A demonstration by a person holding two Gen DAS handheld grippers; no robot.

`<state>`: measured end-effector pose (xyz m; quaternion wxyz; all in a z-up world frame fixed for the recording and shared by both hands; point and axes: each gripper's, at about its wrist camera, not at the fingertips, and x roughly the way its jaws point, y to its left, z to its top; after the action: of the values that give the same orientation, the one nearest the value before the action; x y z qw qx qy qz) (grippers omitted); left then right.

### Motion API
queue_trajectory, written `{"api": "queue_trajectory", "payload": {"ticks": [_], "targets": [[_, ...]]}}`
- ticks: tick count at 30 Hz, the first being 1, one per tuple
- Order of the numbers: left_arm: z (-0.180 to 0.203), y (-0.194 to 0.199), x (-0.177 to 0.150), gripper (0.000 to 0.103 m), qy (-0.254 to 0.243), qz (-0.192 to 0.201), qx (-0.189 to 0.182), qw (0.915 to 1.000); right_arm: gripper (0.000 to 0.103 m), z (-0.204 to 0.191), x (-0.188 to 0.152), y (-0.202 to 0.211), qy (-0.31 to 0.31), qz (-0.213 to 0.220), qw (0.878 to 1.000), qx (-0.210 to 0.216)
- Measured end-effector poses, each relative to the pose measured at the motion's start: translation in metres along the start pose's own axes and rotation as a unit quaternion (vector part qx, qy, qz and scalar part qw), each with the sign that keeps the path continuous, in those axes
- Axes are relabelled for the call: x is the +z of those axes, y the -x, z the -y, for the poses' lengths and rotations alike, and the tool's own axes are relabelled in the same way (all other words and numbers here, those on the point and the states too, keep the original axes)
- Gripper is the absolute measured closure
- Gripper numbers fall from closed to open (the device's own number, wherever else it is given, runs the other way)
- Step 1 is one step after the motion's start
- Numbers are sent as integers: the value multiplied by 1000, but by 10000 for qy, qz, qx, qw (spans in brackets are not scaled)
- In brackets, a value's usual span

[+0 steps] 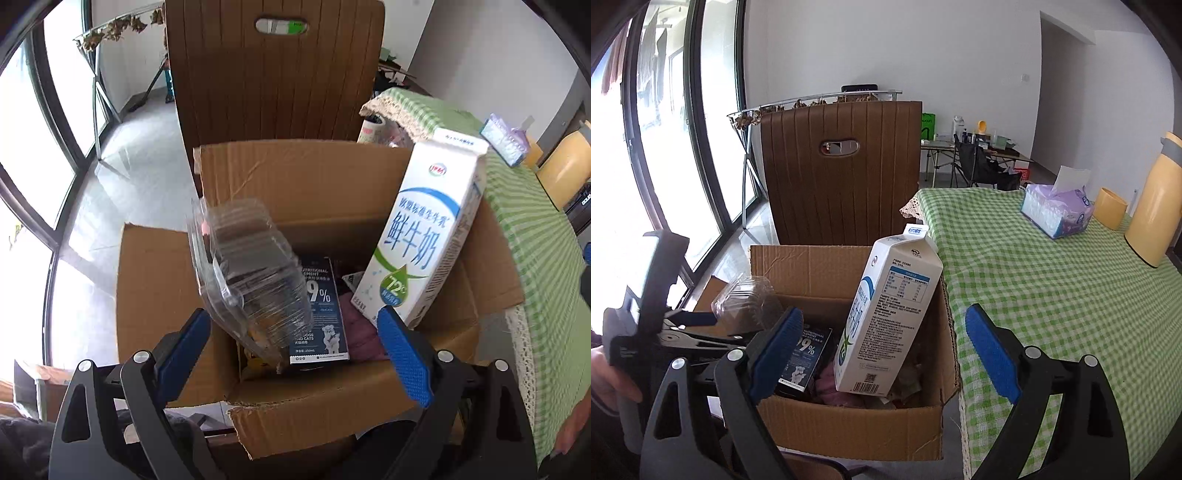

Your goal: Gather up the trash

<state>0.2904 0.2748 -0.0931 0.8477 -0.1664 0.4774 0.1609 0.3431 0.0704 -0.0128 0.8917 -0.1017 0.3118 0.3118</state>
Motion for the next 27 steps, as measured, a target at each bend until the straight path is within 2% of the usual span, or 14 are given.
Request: {"api": "queue_trajectory", "payload": {"ticks": [7, 10, 15, 19, 23, 27], "targets": [[16, 77, 2, 12, -131, 768, -91, 9969, 17, 9, 5, 30, -44, 107, 9999, -82], [22, 103, -2, 11, -232, 1066, -17, 9940, 17, 12, 4, 44, -53, 153, 9998, -134], [37, 150, -13, 9, -410, 1786, 172, 9829, 17, 14, 3, 68, -21, 255, 9996, -149], [47, 189, -25, 9, -548, 2401, 320, 9687, 17, 13, 7, 91, 75, 480, 9986, -221], [56, 221, -36, 8, -605, 2911, 399, 9539, 13, 10, 11, 125, 135, 1017, 9945, -187], [62, 255, -52, 8, -600, 3541, 489, 9320, 13, 6, 11, 155, 184, 1585, 9871, -154]]}}
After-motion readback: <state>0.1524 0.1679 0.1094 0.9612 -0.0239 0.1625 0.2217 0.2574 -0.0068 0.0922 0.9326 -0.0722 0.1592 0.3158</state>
